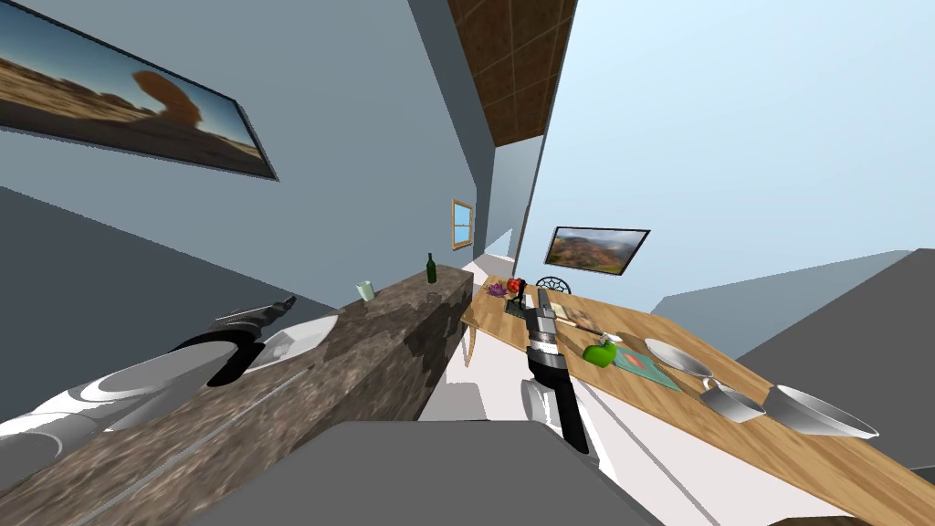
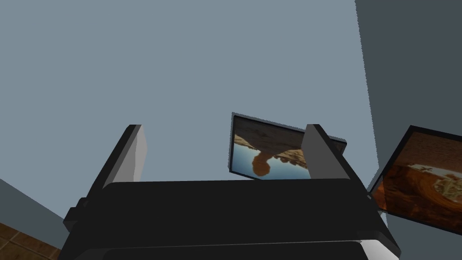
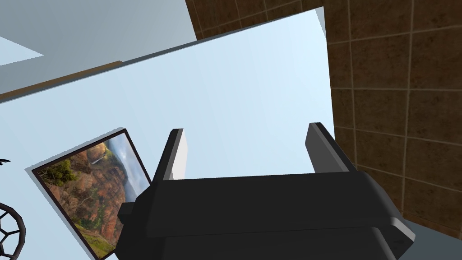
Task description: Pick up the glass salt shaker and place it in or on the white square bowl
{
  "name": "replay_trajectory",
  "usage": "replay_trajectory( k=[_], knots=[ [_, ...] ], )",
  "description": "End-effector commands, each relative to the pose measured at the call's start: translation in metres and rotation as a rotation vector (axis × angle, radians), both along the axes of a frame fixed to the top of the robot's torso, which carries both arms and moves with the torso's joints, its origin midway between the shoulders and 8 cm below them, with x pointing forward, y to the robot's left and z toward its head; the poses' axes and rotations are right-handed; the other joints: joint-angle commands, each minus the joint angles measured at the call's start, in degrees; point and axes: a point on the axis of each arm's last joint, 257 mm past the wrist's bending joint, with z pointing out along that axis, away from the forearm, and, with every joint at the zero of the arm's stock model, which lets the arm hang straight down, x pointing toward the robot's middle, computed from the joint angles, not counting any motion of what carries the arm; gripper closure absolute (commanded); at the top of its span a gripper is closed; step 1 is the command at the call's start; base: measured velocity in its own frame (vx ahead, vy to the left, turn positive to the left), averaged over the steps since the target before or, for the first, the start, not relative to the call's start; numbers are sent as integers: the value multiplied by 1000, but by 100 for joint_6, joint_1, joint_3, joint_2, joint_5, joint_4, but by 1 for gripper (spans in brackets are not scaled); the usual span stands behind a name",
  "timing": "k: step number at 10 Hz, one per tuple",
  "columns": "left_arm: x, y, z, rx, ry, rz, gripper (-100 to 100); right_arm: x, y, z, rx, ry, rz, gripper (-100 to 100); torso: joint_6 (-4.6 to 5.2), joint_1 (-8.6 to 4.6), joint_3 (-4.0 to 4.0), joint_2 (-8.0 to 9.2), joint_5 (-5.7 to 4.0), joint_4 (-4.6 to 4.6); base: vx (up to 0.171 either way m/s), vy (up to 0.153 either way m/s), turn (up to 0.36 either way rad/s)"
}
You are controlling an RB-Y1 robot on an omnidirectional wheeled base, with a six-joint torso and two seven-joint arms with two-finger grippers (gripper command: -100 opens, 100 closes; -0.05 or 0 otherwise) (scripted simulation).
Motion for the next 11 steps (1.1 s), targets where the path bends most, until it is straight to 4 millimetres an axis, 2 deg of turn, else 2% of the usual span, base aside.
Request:
replay_trajectory(
  k=[1, 2, 4, 5, 6, 11],
  knots=[
    [-2, 2, 5, -20, -21, 1, -100, 0, 0, 0, 0, 0, 0, 0, 0, 0, 0, 0, 0, 0, 8, -12, 13],
    [-12, -2, -6, -21, 8, 3, -100, 0, 0, 0, 0, 0, 0, 0, -1, 3, 2, 3, 1, 1, 18, -26, -99],
    [-13, 3, 6, -26, -8, 1, -100, 0, 0, 0, 0, 0, 0, 0, 0, -2, 0, 0, 0, 0, 13, -20, -40],
    [-13, 3, 3, -18, 0, 2, -100, 0, 0, 0, 0, 0, 0, 0, -1, 2, 2, 3, 1, 1, 0, 0, 0],
    [-13, 3, 4, -22, -4, 3, 0, 0, 0, 0, 0, 0, 0, 0, 0, 6, 3, 5, 3, 1, 0, 0, 0],
    [-13, 3, 4, -21, -3, 3, 0, 0, 0, 0, 0, 0, 0, 0, 0, 9, 4, 7, 3, 1, 0, 0, 0]
  ],
)
